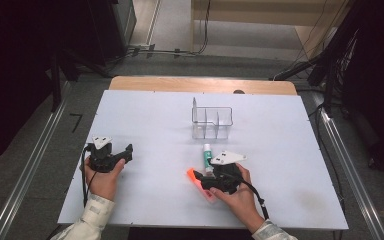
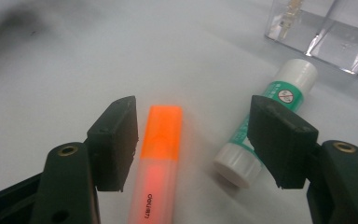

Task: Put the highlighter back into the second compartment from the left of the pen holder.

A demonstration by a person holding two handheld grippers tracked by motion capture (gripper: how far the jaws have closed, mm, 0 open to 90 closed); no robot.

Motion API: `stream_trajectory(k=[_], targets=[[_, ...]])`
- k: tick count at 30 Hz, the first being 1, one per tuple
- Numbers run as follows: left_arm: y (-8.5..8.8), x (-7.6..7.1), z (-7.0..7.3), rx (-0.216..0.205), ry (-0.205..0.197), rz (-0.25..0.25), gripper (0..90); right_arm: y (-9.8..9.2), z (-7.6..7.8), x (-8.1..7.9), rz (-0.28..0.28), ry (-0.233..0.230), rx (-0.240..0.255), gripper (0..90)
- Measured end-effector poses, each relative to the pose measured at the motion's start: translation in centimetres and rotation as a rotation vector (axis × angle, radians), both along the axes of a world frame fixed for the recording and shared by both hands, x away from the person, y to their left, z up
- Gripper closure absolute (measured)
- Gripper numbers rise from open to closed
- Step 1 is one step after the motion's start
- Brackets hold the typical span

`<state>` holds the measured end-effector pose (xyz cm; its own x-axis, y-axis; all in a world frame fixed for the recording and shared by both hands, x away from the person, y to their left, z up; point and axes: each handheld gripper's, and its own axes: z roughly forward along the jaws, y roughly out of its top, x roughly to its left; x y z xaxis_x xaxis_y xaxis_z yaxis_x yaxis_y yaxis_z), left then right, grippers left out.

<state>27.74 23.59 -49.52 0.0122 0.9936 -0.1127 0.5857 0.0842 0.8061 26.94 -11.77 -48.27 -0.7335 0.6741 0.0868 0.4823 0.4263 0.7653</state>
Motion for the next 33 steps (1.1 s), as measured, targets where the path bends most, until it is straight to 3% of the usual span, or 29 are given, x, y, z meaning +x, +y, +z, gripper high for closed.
stream_trajectory(k=[9,22,33], targets=[[0.0,0.0,0.0,0.0,0.004,-0.003,23.5,0.8,-0.4,-0.5,0.033,0.01,-0.014,32.5],[0.1,0.0,0.0,-0.006,-0.002,-0.002,23.5,1.7,-1.3,-1.6,0.062,0.006,-0.072,33.9],[0.1,0.0,0.0,-0.005,-0.002,0.0,23.5,1.9,-1.9,-1.9,0.059,0.016,-0.103,36.1]])
